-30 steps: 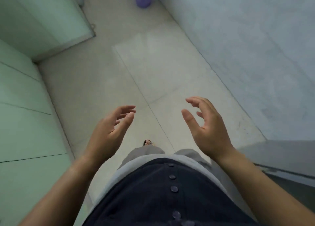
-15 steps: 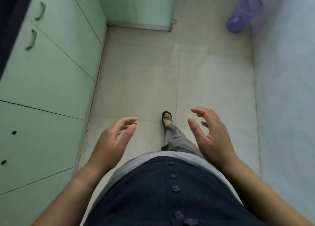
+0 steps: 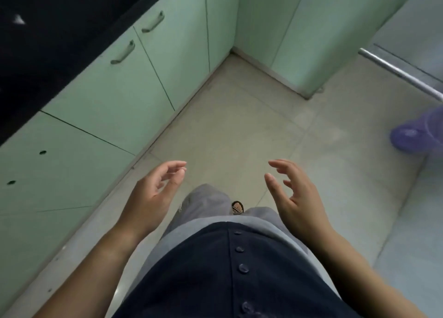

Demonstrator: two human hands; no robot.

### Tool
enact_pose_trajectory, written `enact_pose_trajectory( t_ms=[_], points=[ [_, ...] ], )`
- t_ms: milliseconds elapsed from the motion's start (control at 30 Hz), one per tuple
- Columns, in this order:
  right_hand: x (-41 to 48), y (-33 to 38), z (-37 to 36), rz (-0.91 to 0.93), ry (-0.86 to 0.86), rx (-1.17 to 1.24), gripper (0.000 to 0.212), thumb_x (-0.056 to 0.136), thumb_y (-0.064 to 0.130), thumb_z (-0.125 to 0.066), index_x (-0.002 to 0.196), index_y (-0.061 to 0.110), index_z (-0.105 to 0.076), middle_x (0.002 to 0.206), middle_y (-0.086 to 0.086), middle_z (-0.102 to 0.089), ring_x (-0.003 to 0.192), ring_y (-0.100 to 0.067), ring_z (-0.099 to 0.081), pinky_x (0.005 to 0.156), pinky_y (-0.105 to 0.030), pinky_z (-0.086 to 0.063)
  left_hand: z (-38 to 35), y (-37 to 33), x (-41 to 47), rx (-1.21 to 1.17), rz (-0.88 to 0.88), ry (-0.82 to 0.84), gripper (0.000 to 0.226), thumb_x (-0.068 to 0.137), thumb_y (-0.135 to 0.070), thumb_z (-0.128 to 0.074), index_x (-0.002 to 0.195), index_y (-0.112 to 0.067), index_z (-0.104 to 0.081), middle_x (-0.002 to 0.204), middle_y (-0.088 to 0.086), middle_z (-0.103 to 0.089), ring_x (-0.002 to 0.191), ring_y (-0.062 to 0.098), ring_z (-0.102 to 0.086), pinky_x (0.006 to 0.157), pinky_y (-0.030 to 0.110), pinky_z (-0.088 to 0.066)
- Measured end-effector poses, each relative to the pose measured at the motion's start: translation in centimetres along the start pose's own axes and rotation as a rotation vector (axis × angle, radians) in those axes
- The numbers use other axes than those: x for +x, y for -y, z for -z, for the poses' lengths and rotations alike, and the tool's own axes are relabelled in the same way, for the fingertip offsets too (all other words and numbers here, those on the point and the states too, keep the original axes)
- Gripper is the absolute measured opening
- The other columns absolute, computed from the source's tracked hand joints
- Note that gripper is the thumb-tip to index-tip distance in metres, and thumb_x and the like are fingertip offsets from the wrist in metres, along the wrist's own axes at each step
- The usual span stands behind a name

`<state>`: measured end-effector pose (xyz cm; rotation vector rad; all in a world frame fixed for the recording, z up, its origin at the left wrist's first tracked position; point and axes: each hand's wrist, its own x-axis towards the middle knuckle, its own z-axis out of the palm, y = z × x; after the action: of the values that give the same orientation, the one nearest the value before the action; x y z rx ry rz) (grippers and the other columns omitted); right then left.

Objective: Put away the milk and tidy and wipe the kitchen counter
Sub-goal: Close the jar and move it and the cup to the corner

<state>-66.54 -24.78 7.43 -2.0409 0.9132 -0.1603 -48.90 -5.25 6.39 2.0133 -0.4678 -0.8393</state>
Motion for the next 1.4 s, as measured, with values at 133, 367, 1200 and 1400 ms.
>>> enact_pose_trajectory(
  t_ms=[133, 367, 1200, 1400],
  points=[
    [6.9, 1.7, -0.7, 0.058, 0.091, -0.032, 0.05, 0.084, 0.055, -0.039, 0.12, 0.023, -0.054, 0.124, 0.007, -0.053, 0.117, -0.005, -0.047, 0.1, -0.036, -0.043, 1.4, 0.0, 3.6, -0.037, 0.06, -0.08, 0.037, 0.077, -0.069, -0.042, 0.106, -0.051, -0.057, 0.109, -0.026, -0.063, 0.106, -0.009, -0.055, 0.083, 0.015, -0.041],
    [23.4, 8.4, -3.7, 0.207, 0.147, -0.071, 0.049, 0.086, 0.056, -0.038, 0.118, 0.022, -0.055, 0.124, 0.006, -0.052, 0.115, -0.007, -0.049, 0.097, -0.038, -0.046, 7.7, -2.1, 15.9, -0.108, 0.054, -0.197, 0.035, 0.077, -0.067, -0.042, 0.105, -0.051, -0.057, 0.107, -0.026, -0.063, 0.105, -0.011, -0.054, 0.083, 0.016, -0.039],
    [64.0, 36.5, -21.7, 0.713, 0.679, -0.145, 0.048, 0.085, 0.057, -0.042, 0.118, 0.024, -0.054, 0.124, 0.009, -0.051, 0.101, -0.005, -0.052, 0.084, -0.021, -0.042, 32.3, -2.4, 44.5, 0.028, 0.307, -0.564, 0.036, 0.087, -0.05, -0.049, 0.116, -0.03, -0.057, 0.11, -0.014, -0.059, 0.106, 0.002, -0.053, 0.081, 0.013, -0.038],
    [72.5, 40.5, -26.8, 0.816, 0.668, -0.211, 0.042, 0.087, 0.049, -0.049, 0.117, 0.021, -0.054, 0.114, 0.015, -0.044, 0.082, 0.012, -0.052, 0.071, -0.003, -0.035, 37.6, -0.8, 53.0, 0.295, 0.326, -0.651, 0.039, 0.09, -0.043, -0.05, 0.123, -0.022, -0.053, 0.121, -0.003, -0.057, 0.108, 0.014, -0.055, 0.086, 0.032, -0.048]
  ],
)
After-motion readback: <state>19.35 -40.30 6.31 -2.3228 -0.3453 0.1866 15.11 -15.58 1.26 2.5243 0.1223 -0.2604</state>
